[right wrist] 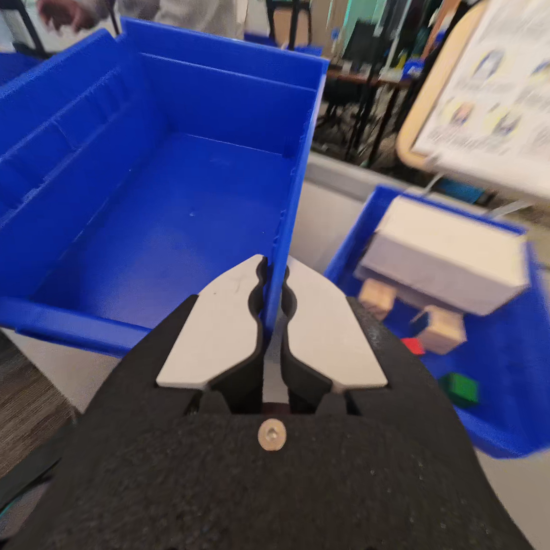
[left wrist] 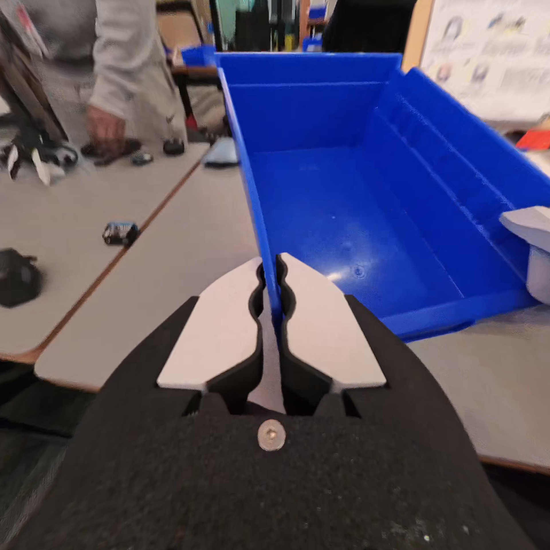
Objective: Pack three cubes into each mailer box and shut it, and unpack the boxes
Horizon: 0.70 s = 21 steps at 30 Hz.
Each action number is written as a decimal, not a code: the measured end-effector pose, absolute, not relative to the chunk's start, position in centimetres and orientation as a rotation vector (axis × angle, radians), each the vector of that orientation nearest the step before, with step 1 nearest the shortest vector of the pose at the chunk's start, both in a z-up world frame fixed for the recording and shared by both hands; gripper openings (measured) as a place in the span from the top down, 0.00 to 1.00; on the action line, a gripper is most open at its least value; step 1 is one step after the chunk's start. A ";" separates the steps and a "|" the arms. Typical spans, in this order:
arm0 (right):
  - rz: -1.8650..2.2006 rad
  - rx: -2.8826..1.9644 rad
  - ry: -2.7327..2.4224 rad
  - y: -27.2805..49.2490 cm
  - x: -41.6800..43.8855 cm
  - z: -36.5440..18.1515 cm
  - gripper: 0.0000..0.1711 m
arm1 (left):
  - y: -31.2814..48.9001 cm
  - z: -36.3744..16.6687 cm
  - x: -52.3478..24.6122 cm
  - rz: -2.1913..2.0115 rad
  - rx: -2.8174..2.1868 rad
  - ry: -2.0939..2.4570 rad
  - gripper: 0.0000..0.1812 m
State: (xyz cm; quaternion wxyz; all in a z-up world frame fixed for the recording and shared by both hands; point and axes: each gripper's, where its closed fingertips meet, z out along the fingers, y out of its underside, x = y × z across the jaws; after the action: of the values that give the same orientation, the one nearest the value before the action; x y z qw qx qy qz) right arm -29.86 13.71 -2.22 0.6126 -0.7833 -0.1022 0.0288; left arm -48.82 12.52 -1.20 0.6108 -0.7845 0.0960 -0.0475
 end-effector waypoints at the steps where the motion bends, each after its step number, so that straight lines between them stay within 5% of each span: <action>1: 0.037 -1.769 -0.219 13.2 -28.2 -0.1 0.97 | 12.7 0.6 -47.2 -0.116 -1.773 0.244 0.98; 6: -0.116 -1.662 -0.012 10.6 -13.9 7.8 0.97 | 13.9 7.6 -32.7 -0.188 -1.643 0.468 0.98; 10: -0.242 -1.671 0.187 7.8 1.3 8.4 0.97 | 13.8 7.8 -17.0 -0.263 -1.607 0.630 0.97; 16: -0.341 -1.919 0.302 3.2 20.5 0.0 0.97 | 11.1 -1.1 3.0 -0.417 -1.733 0.799 0.97; 21: -0.251 -2.024 0.262 0.6 26.5 -8.5 0.96 | 9.1 -7.7 9.1 -0.435 -1.792 0.844 0.97</action>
State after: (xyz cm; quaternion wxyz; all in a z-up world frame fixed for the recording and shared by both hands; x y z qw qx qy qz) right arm 26.48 0.63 -8.49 0.5162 -0.8430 0.1090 -0.1046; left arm 9.09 9.06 -7.72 0.5286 -0.7501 0.3531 -0.1821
